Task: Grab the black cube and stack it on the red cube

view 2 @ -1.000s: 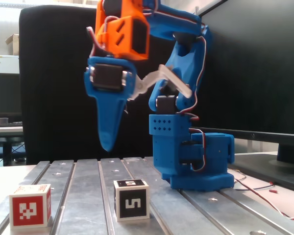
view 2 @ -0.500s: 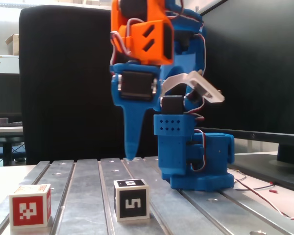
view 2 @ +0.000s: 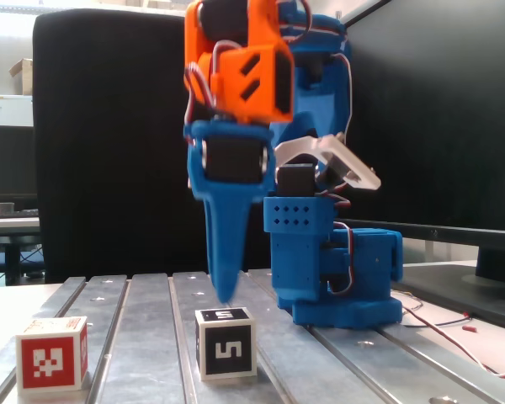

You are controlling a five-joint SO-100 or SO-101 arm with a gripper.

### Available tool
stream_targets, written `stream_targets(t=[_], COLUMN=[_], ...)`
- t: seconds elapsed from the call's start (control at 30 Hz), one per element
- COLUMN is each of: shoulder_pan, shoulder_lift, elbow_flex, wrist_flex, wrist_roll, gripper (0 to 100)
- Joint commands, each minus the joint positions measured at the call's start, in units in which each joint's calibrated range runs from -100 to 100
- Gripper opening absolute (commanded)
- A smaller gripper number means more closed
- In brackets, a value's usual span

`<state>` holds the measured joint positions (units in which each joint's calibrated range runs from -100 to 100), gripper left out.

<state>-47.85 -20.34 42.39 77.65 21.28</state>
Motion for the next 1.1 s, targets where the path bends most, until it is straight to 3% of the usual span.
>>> stream_targets(t=[0.0,1.07], shoulder_pan=[1.4,1.5], shoulder_lift=[1.5,3.0], elbow_flex=[-1.1,1.4], wrist_flex=[0.3,-0.7], wrist_roll=[1.3,1.9], gripper=[25,28])
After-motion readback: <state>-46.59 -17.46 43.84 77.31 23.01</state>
